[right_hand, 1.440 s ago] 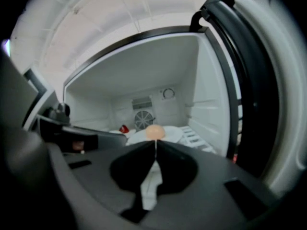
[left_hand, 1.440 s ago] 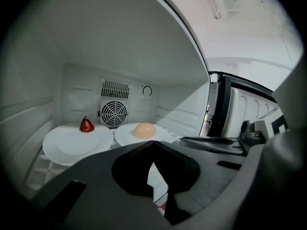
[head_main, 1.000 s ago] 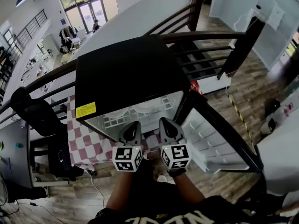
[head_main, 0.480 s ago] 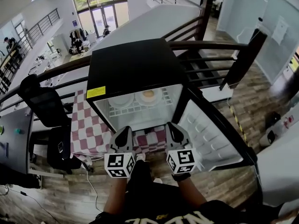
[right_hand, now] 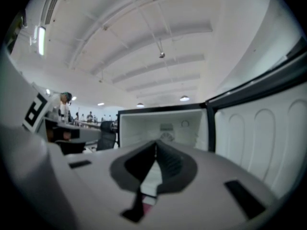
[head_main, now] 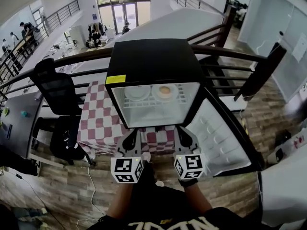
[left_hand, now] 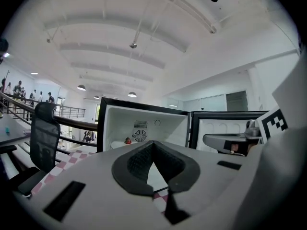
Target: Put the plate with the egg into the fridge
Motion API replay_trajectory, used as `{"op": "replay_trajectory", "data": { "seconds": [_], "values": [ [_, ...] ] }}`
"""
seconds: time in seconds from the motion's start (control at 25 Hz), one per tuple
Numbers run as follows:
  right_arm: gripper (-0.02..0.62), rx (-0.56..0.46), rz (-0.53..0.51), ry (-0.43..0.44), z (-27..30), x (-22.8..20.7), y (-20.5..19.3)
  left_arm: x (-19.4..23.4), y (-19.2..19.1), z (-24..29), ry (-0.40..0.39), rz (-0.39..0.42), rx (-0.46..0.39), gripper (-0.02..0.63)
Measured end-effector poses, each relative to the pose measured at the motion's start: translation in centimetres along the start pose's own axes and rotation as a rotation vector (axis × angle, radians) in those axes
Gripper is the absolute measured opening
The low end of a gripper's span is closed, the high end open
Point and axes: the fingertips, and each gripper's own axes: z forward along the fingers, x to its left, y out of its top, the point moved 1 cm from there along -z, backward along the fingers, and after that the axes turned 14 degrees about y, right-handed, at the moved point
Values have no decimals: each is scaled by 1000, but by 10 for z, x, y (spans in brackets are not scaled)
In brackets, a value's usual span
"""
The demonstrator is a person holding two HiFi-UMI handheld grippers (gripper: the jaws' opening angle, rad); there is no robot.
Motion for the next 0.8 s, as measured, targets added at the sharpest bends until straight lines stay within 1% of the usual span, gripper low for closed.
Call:
{"op": "replay_trajectory", "data": {
  "seconds": [0.48, 0.8],
  "values": [
    [23, 4, 8, 37, 0, 15, -4, 11, -7, -15, 45, -15, 14, 20],
    [23, 11, 29, 33, 2, 17, -12, 15, -10, -14, 40, -24, 23, 20]
  ]
}}
